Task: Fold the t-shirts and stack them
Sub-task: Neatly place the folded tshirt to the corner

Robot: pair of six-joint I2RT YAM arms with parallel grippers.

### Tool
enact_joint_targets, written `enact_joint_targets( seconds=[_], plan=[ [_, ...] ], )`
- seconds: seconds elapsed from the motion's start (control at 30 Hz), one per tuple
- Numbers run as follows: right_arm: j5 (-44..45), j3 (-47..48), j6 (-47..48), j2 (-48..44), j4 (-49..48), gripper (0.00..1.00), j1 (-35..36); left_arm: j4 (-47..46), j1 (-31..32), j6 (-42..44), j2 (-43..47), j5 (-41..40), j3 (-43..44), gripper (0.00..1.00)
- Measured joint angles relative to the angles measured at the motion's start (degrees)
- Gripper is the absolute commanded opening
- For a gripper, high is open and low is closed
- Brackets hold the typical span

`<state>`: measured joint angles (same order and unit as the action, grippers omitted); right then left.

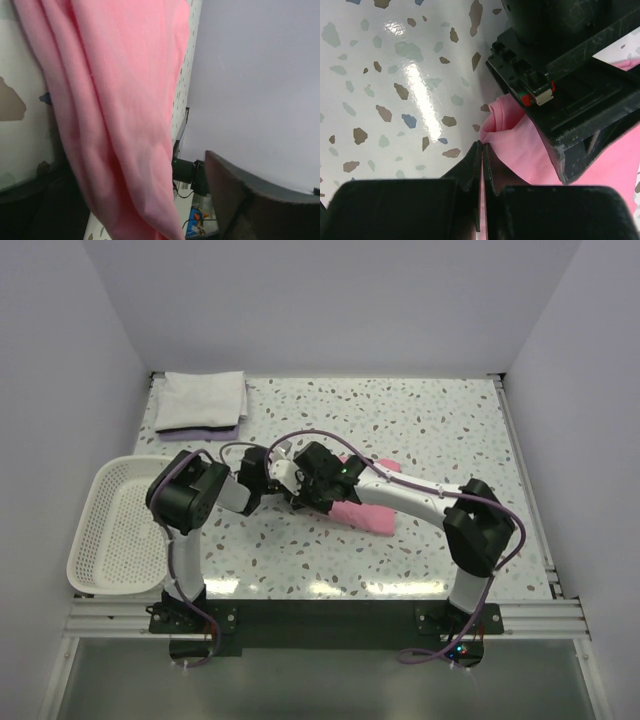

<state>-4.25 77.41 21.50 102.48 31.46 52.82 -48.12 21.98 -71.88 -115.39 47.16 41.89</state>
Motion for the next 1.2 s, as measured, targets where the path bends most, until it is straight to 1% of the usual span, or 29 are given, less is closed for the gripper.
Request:
enact_joint_targets(
  seconds=[0.07, 0.1, 0.17, 0.2, 0.23, 0.3, 0.37, 0.4, 0.43, 0.47, 0.5, 0.53, 0.57, 0.6, 0.63, 0.67, 0.8, 0.87, 1.0, 1.1, 1.2],
  plan=[
    [0.2, 0.3, 0.0, 0.2, 0.0, 0.00, 0.0, 1.1, 0.3, 0.2, -1.2, -0.3, 1.0, 0.54],
    [0.2, 0.5, -0.1, 0.2, -0.1, 0.00, 0.0, 1.9, 0.3, 0.5, -1.9, -0.3, 1.6, 0.37],
    [0.3, 0.6, -0.5, 0.3, -0.3, 0.00, 0.0, 4.8, 0.3, 1.7, -3.0, -0.3, 3.1, 0.19],
    [0.3, 0.8, -0.7, 0.3, -0.3, 0.00, 0.0, 7.7, 0.3, 3.0, -3.1, -0.3, 4.2, 0.05],
    [0.5, 0.9, -0.9, 0.3, -0.3, 0.00, 0.0, 10.6, 0.3, 4.7, -3.2, -0.3, 5.6, 0.00],
    [1.1, 1.0, -1.2, 0.3, -0.3, 0.00, -0.1, 16.0, 0.3, 8.8, -3.2, -0.4, 9.1, 0.00],
    [2.2, 1.0, -1.6, 0.3, -0.5, 0.01, -0.4, 24.8, 0.5, 15.2, -3.2, -1.1, 14.5, 0.00],
    [2.7, 1.0, -1.9, 0.3, -0.7, 0.20, -0.7, 29.0, 0.6, 17.8, -3.2, -1.6, 16.9, 0.00],
    [3.3, 1.0, -2.6, 0.3, -0.9, 0.47, -0.9, 36.0, 0.7, 23.1, -3.2, -3.2, 21.2, 0.00],
    [3.0, 1.0, -3.1, 0.2, -0.7, 0.47, -1.2, 37.4, 0.9, 24.5, -3.2, -4.2, 22.2, 0.00],
    [3.0, 1.4, -3.4, 0.2, -0.1, 0.72, -1.7, 42.4, 0.8, 28.7, -3.4, -6.3, 25.4, 0.00],
    [2.5, 1.7, -4.6, 0.2, 0.5, 0.79, -2.1, 46.4, 0.7, 32.6, -3.7, -8.5, 28.5, 0.00],
    [1.9, 2.1, -5.1, 0.1, 1.1, 0.82, -2.7, 50.2, 0.5, 36.2, -4.0, -10.7, 31.7, 0.00],
    [1.6, 2.4, -5.7, -0.1, 1.7, 0.91, -3.5, 54.1, 0.3, 39.9, -4.3, -13.0, 34.9, 0.00],
    [1.3, 2.6, -6.1, -0.5, 2.3, 0.94, -4.5, 57.8, 0.0, 43.4, -4.7, -15.5, 38.1, 0.00],
    [1.0, 2.6, -6.6, -1.1, 2.9, 0.98, -6.2, 61.3, -0.3, 46.7, -5.2, -17.8, 41.6, 0.00],
    [0.5, 2.5, -7.6, -5.5, 5.3, 0.99, -13.9, 74.5, -2.5, 59.7, -9.9, -25.9, 58.4, 0.00],
    [0.8, 1.9, -7.8, -8.5, 5.6, 0.99, -17.2, 79.0, -4.1, 64.8, -12.4, -28.5, 65.8, 0.00],
    [1.4, -0.2, -7.8, -13.6, 6.6, 0.99, -19.2, 85.7, -8.6, 74.0, -16.2, -32.2, 78.6, 0.00],
    [1.4, -2.1, -7.7, -15.1, 7.1, 0.99, -19.2, 88.5, -11.0, 78.4, -16.9, -36.4, 83.1, 0.00],
    [1.6, -3.4, -7.7, -15.2, 7.6, 0.99, -19.2, 89.2, -12.1, 82.2, -16.6, -41.1, 84.0, 0.00]
  ],
)
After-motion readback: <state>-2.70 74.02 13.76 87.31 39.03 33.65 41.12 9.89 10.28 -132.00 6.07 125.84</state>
